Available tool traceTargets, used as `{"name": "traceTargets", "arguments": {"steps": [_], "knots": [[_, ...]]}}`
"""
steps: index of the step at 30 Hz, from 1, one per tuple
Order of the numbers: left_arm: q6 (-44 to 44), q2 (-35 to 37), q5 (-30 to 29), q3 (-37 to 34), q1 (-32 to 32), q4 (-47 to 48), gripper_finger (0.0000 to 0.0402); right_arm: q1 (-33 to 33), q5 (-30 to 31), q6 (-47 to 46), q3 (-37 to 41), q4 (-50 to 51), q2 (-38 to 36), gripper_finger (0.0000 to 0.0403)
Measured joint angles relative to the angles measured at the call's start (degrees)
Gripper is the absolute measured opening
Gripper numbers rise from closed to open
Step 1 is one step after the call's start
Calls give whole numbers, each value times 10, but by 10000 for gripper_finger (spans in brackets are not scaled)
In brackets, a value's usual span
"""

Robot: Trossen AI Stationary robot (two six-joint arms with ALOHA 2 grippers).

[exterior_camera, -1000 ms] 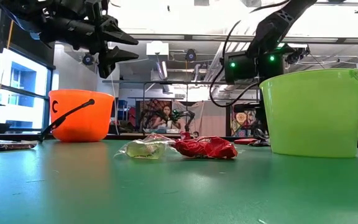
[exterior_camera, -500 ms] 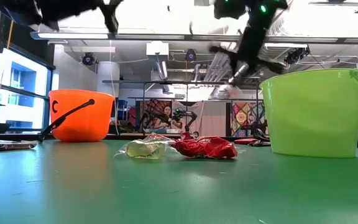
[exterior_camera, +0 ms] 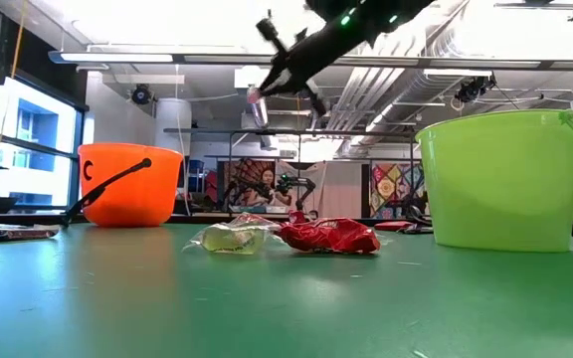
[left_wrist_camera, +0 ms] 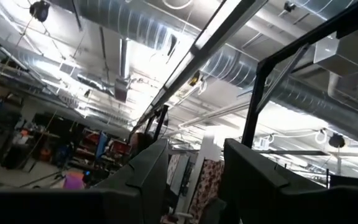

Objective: Sort candy by brand, put in halloween buckets
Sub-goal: Put the orange gummy into the orange bucket, then put the green gummy into the orange bucket

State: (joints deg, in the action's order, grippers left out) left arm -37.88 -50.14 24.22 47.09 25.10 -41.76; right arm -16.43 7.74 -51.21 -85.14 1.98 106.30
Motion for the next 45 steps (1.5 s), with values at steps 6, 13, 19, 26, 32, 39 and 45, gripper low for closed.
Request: {"name": "traceTargets", "arguments": {"steps": [6, 13, 19, 26, 32, 39, 45], "knots": [[0, -1, -10, 0, 0, 36, 146, 1, -76, 22, -81, -40, 116, 0], [-10, -1, -38, 0, 0, 80, 146, -1, -99, 29, -229, -65, 240, 0], [-10, -1, -53, 0, 0, 81, 146, -1, -119, 47, -373, -65, 340, 0], [-10, -1, -55, 0, 0, 89, 146, -1, -90, 48, -482, -65, 421, 0], [-10, -1, -54, 0, 0, 108, 146, -5, -84, 35, -492, -65, 437, 15], [-10, -1, -54, 0, 0, 120, 146, -9, -118, 65, -495, -58, 437, 149], [-22, 0, -53, 0, 0, 117, 146, -24, -148, 92, -498, -44, 430, 250]]}}
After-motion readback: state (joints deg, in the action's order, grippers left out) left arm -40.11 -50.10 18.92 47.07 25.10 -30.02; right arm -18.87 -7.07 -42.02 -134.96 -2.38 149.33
